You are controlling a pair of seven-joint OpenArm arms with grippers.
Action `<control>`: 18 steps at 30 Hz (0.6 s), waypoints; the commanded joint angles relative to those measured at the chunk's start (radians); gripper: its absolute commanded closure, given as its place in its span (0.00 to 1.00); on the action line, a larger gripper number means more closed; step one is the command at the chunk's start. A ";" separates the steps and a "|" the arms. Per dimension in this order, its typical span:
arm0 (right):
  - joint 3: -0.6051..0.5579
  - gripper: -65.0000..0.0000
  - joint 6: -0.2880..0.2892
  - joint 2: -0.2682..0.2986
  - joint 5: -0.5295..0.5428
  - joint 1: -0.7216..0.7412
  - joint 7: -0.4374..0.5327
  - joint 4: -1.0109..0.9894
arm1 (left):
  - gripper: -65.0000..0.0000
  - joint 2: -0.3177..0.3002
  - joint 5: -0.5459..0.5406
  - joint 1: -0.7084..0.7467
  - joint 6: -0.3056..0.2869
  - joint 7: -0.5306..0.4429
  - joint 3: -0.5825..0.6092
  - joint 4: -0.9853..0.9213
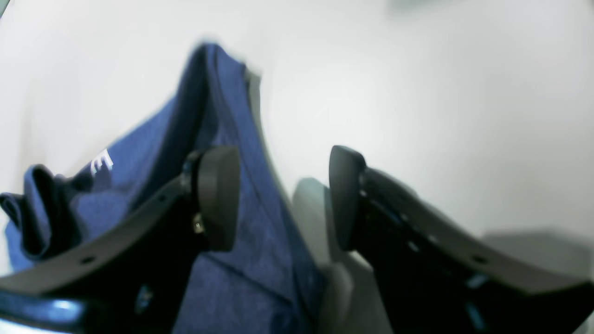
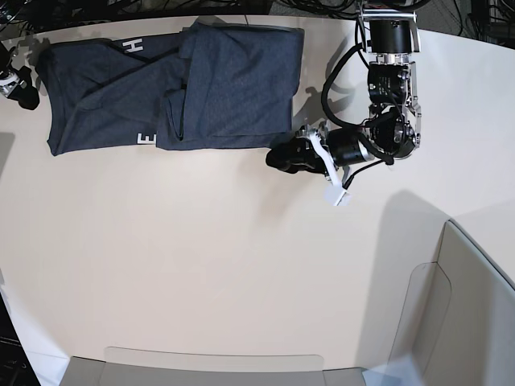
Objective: Layout the t-shirt on the table in an organized manner, then fold the t-shirt properly
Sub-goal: 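Grasp the other strip end with the right gripper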
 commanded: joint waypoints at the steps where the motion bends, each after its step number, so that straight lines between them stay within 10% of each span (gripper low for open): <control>1: -0.004 0.51 0.016 0.034 0.046 0.022 -0.003 0.001 | 0.71 -0.005 -0.024 -0.023 -0.007 -0.016 -0.002 0.015; 18: -0.149 0.33 0.016 -0.008 0.063 0.046 -0.003 -0.067 | 0.71 0.000 0.035 -0.021 -0.007 -0.017 -0.002 0.013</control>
